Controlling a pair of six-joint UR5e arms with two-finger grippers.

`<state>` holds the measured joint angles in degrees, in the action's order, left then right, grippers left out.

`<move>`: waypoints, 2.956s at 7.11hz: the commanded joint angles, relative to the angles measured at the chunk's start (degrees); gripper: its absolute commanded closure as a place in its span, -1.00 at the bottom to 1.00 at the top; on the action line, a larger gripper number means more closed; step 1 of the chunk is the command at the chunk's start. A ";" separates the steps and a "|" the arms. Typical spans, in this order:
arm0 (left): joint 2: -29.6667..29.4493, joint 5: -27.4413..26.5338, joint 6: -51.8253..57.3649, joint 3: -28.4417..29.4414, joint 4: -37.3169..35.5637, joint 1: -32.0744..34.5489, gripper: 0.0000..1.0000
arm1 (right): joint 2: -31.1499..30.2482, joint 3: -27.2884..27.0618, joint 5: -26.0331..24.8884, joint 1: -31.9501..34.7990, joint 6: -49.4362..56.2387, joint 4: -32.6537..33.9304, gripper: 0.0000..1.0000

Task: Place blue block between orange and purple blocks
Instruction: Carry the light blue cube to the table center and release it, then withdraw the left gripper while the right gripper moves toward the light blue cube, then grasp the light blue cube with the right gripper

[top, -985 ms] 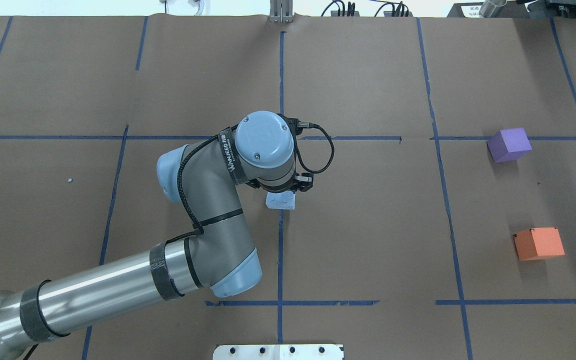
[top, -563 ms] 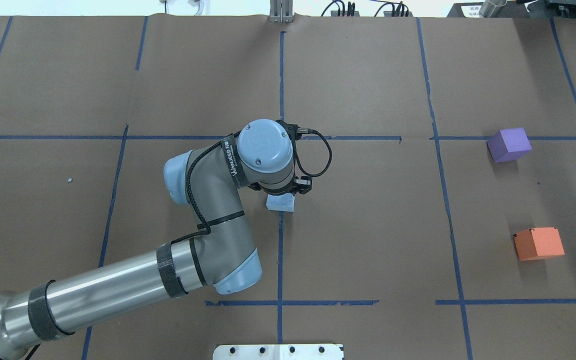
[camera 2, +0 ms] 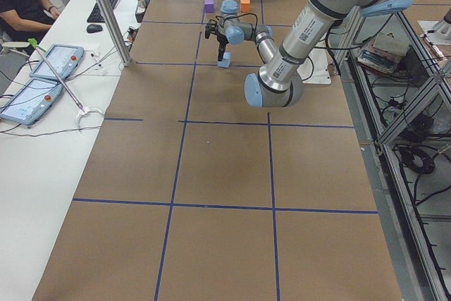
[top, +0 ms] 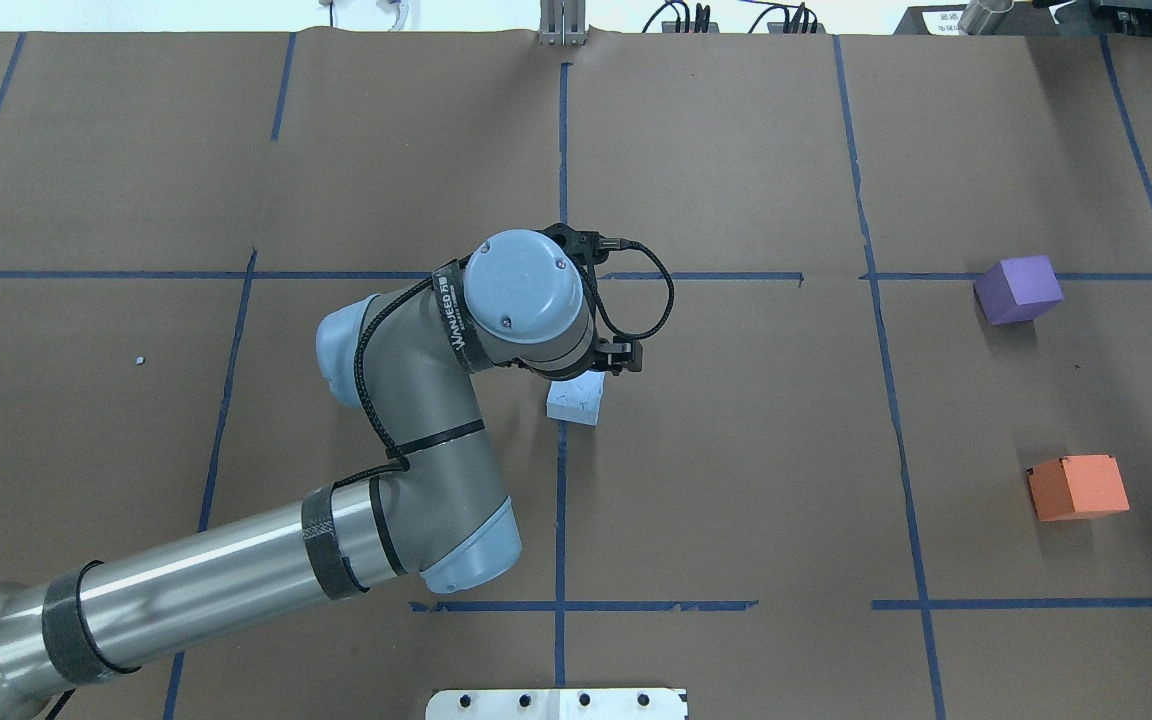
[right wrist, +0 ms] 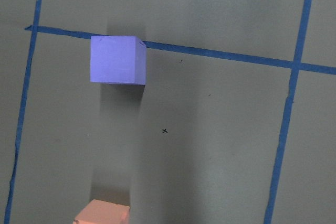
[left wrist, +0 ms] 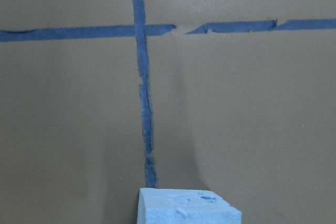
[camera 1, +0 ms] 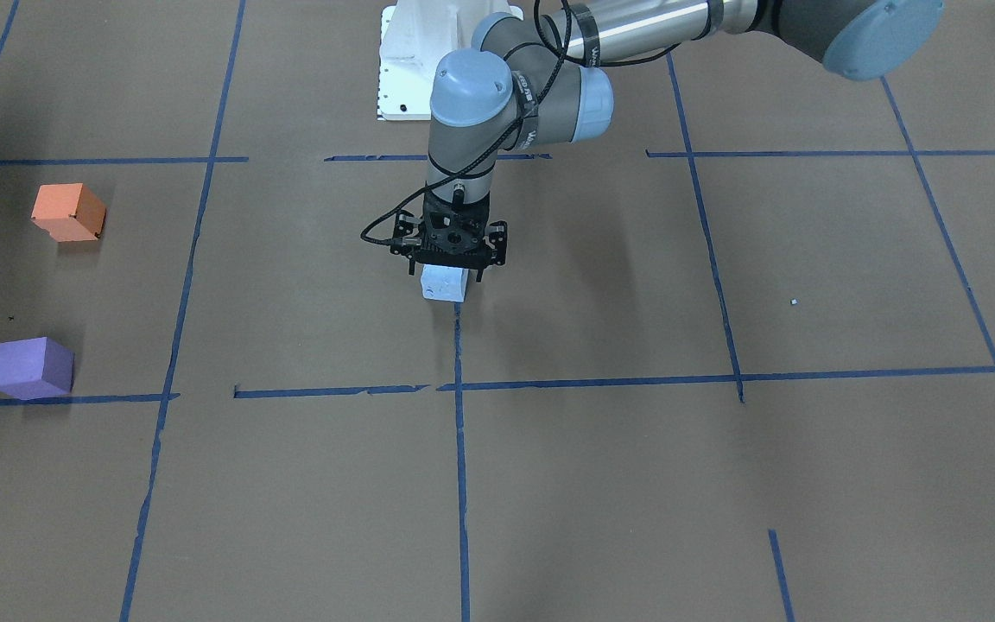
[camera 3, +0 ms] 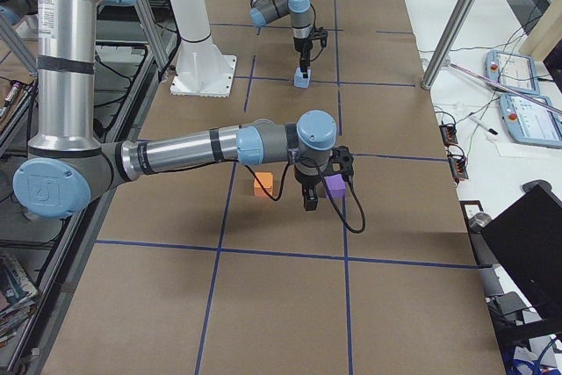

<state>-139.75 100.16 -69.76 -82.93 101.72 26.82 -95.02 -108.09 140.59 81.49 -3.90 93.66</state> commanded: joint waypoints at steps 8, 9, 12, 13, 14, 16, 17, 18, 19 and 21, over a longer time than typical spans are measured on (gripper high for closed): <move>44.87 26.35 30.03 -40.03 -0.55 29.54 -1.00 | 28.08 -0.74 -30.28 -46.86 -83.40 -18.64 -1.00; 48.05 29.71 38.65 -39.51 -0.64 34.91 -1.00 | 36.67 3.19 -35.95 -50.69 -84.16 -10.60 -1.00; 51.51 30.01 43.48 -39.41 -0.55 36.99 -1.00 | 51.75 20.77 -36.18 -53.18 -88.03 -7.71 -1.00; 51.51 30.01 43.48 -39.33 -0.64 36.99 -1.00 | 52.57 21.85 -36.18 -54.23 -88.13 -6.40 -1.00; 51.51 30.01 43.31 -39.33 -0.55 36.90 -1.00 | 52.14 21.86 -37.40 -54.85 -87.78 -5.08 -1.00; 51.51 30.01 42.87 -39.50 -0.55 36.90 -1.00 | 52.49 21.86 -37.76 -54.94 -87.16 -3.49 -1.00; 51.51 30.01 42.78 -39.41 -0.55 36.90 -1.00 | 52.40 21.86 -38.11 -55.03 -86.55 -2.01 -1.00; 51.51 30.01 42.78 -39.50 -0.55 36.90 -1.00 | 51.96 22.21 -39.68 -56.08 -85.59 -1.82 -1.00; 51.51 30.01 42.78 -39.50 -0.55 36.90 -1.00 | 52.31 23.52 -41.70 -57.22 -85.32 -1.91 -1.00; 51.51 30.01 42.78 -39.59 -0.55 36.90 -1.00 | 52.31 24.23 -42.06 -57.49 -84.62 -2.17 -0.99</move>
<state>-88.24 130.17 -26.94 -122.46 101.16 63.72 -42.74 -84.45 99.02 24.27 -88.99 91.68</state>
